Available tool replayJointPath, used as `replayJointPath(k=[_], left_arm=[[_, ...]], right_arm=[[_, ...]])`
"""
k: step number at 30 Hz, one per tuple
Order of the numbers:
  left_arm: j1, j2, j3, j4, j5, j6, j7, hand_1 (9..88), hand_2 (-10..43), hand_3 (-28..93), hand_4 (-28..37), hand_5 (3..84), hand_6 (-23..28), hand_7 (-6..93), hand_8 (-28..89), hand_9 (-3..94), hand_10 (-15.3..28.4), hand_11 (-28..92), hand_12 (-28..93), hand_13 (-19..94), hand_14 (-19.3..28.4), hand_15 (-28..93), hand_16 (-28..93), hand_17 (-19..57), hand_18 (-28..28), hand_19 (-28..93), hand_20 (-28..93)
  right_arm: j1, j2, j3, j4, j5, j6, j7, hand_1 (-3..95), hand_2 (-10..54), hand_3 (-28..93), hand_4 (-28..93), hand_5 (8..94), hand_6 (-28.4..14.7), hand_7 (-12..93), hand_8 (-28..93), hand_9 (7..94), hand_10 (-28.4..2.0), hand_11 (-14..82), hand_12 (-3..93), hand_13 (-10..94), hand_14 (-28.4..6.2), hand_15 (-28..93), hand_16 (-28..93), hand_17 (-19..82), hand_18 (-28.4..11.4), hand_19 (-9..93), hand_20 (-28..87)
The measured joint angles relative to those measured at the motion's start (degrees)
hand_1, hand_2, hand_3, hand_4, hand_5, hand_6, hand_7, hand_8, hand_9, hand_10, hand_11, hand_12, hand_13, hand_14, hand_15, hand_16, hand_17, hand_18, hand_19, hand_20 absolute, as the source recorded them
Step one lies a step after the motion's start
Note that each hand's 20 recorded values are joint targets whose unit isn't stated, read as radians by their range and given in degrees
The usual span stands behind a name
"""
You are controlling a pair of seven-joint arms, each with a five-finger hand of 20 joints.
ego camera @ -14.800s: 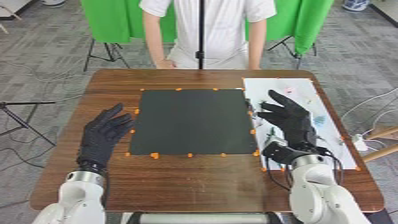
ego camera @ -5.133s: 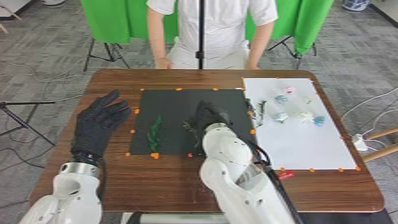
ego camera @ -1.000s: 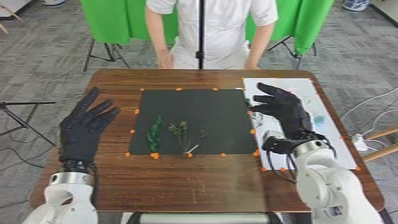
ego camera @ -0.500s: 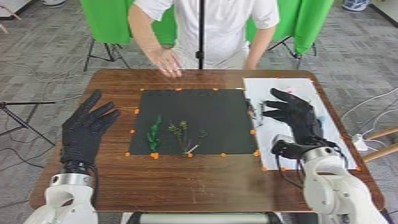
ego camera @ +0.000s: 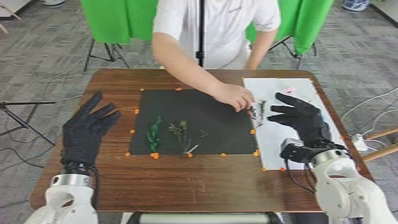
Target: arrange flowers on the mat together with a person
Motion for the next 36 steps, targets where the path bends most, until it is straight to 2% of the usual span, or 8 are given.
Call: replayJointPath(k=[19,36], left_arm=[[0.0,0.05,0.6,0.02,-0.15,0.18,0.17,20.8,10.1,78,-28.3,34.7,7.9,10.4,-9,35.2,20.1,23,9,28,27.1,53,-11,-6.8,24.4,62,-2],[0.0,0.1,0.8,0.02,-0.22,0.2,0.27,21.1,9.9,78,-28.3,34.7,8.0,10.4,-9,35.6,20.4,24,9,28,27.1,53,-11,-6.8,24.4,62,-1]], right_arm=[[-0.2,0.0,-0.3,0.6,0.5,1.6,-1.2,12.7,11.5,88,-28,48.9,-0.3,13,-14,53.2,-18.1,10.0,10.7,45,-21.9,28,12,9,-21.0,50,18],[-0.3,0.0,-0.4,0.9,0.6,2.2,-2.2,12.2,11.7,88,-28,48.8,-0.1,13,-14,53.0,-17.9,9.9,10.7,45,-21.8,27,13,9,-21.0,49,18]])
